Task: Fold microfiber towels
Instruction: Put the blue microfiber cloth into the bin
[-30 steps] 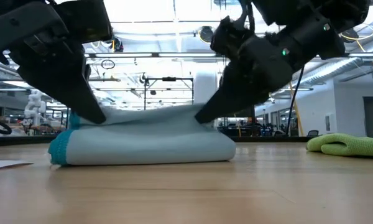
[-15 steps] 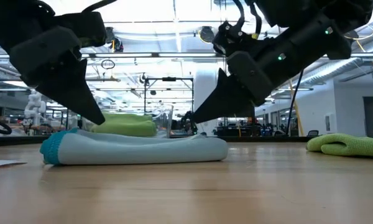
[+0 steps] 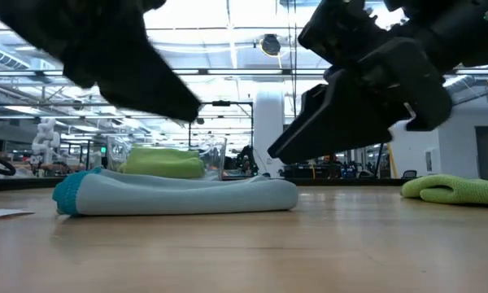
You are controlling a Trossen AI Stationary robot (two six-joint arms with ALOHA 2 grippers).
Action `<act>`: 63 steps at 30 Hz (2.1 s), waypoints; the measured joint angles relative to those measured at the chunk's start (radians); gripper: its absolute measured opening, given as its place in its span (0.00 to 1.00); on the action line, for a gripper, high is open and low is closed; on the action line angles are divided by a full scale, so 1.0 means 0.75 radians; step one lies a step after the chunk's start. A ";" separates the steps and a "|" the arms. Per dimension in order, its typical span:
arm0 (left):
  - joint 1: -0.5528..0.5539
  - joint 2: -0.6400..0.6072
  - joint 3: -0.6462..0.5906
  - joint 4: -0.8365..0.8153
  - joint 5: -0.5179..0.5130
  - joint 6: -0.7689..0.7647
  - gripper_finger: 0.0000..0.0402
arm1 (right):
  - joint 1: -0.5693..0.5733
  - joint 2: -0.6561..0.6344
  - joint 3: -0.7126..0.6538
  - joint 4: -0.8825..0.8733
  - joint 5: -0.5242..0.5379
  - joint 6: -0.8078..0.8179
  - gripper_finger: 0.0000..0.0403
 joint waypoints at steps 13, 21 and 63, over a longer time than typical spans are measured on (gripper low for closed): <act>-0.024 0.211 0.083 -0.166 0.062 -0.057 0.73 | 0.028 0.000 0.000 -0.030 -0.049 -0.003 0.63; -0.015 0.206 0.091 -0.379 0.101 -0.210 0.73 | 0.028 0.000 0.001 0.006 -0.155 -0.007 0.63; 0.062 -0.009 0.083 -0.512 0.103 0.011 0.73 | -0.070 0.221 0.028 0.365 -0.074 -0.394 0.46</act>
